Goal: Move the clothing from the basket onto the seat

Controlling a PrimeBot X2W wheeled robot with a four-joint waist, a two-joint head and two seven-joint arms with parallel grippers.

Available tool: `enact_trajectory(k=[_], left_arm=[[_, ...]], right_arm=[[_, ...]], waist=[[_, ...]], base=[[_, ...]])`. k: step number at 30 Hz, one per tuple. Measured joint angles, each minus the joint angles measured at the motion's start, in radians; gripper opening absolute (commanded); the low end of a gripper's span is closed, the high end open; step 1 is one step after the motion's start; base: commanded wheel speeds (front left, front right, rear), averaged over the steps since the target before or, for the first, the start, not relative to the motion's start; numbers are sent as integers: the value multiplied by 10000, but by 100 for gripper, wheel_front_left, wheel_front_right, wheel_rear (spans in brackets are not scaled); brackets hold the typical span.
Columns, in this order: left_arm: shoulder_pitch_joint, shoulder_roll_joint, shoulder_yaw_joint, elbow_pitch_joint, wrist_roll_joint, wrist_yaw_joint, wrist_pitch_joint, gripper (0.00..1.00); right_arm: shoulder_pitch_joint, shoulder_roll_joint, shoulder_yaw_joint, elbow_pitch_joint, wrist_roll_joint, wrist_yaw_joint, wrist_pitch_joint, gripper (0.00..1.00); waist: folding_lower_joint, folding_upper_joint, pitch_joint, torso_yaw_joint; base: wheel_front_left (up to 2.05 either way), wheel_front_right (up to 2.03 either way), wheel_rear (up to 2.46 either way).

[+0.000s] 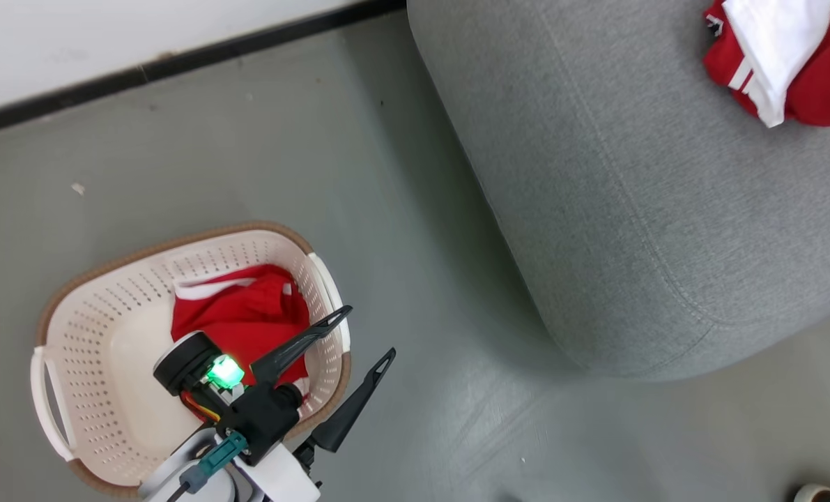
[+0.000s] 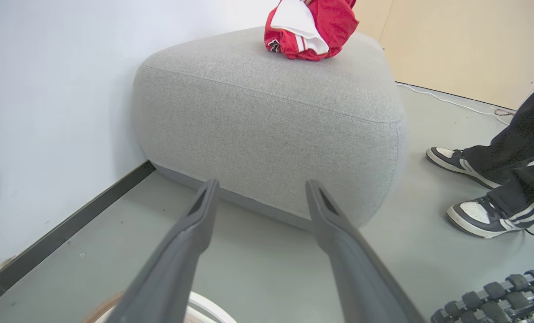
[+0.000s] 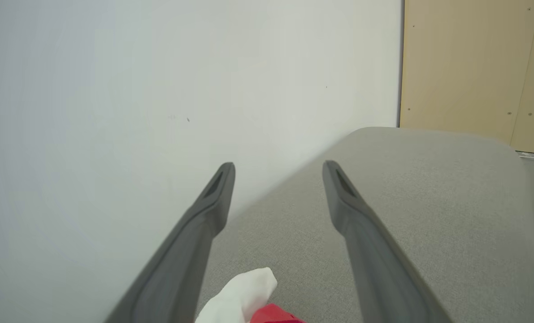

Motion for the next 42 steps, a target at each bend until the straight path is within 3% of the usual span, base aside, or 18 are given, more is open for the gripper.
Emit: enact_trajectory(k=[11, 17, 23, 42], left_arm=[[13, -786, 481, 84, -345, -2, 0, 100], [122, -1116, 997, 117, -372, -2, 0, 100], [696, -1628, 1687, 199, -821, 4, 0, 100], [2190, -2368, 3601, 192, -961, 92, 0, 100]], right_arm=[[163, 876, 2050, -1595, 871, 0, -6, 100], [1255, 1300, 3588, -2090, 1191, 0, -4, 100], [2312, 1390, 5200, -2800, 1450, 0, -6, 100], [6319, 1645, 8004, -4203, 3275, 0, -4, 100]], waist=[[0, 0, -1142, 138], [-1, 0, -1817, 293], [0, 0, -2475, 495], [0, 0, -4247, 1513]], base=[[0, 0, 0], [0, 0, 0], [0, 0, 0], [0, 0, 0]])
